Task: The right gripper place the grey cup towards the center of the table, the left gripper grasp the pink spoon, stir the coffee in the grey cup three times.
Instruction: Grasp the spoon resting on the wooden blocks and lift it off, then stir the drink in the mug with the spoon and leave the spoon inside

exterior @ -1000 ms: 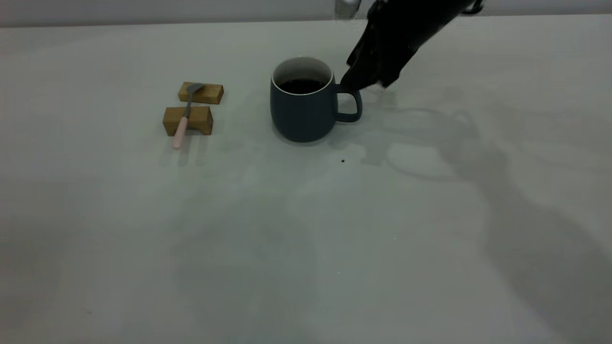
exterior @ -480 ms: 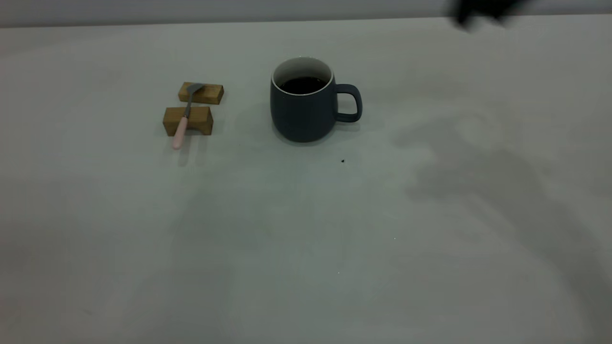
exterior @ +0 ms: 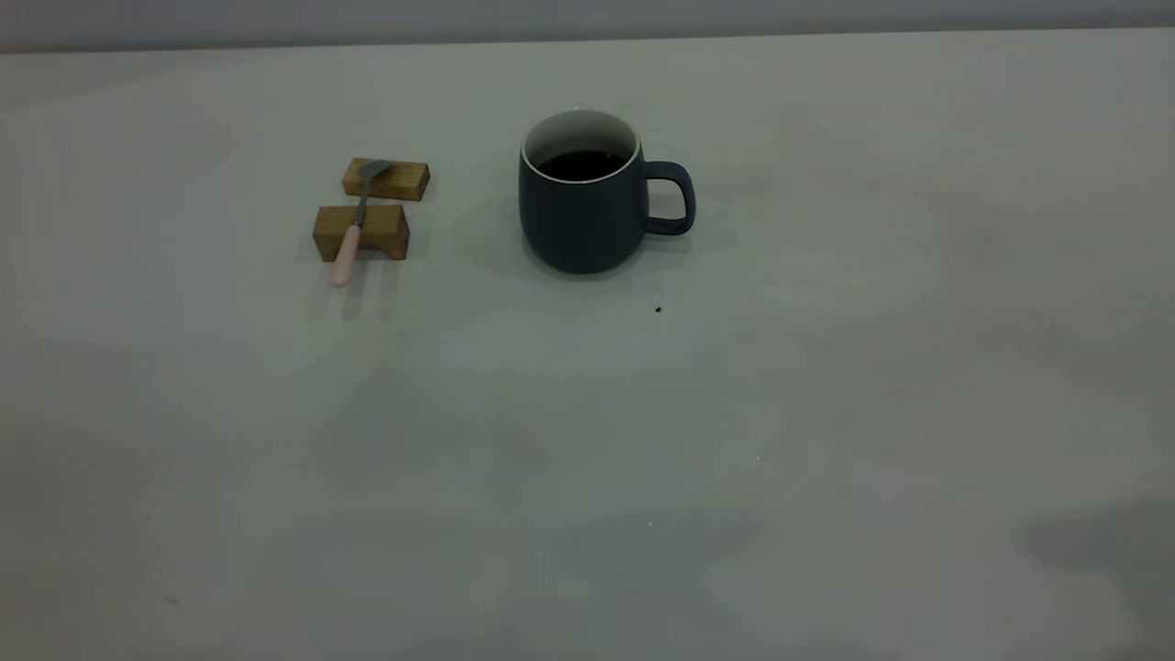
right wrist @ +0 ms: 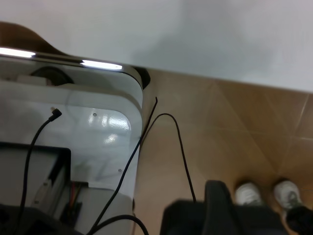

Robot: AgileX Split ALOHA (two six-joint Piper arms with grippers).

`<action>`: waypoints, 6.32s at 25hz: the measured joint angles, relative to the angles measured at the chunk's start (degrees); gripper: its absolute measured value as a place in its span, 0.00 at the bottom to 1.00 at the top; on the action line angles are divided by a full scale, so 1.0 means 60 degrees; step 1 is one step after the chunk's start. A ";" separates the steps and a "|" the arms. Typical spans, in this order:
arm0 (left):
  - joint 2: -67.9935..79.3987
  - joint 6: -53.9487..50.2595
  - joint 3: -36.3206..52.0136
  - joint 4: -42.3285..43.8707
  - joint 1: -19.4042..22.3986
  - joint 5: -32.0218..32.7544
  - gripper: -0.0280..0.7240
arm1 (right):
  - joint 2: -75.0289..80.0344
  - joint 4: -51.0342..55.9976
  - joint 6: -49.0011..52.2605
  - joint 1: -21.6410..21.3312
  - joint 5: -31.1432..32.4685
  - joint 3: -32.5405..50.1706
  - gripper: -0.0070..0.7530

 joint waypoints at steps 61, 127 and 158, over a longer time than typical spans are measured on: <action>0.7469 -0.0795 -0.1080 -0.0278 0.0000 -0.2537 0.80 | -1.0168 0.0007 -0.0089 -0.2007 0.0207 0.1112 0.60; 2.1728 -0.2552 -1.1296 -0.4221 -0.2484 -0.2266 0.23 | -1.0179 0.0007 -0.0089 -0.2007 0.0207 0.1112 0.60; 2.4223 -0.9555 -1.1708 -1.5859 -0.2788 -0.3213 0.23 | -1.0179 0.0007 -0.0089 -0.2007 0.0207 0.1112 0.58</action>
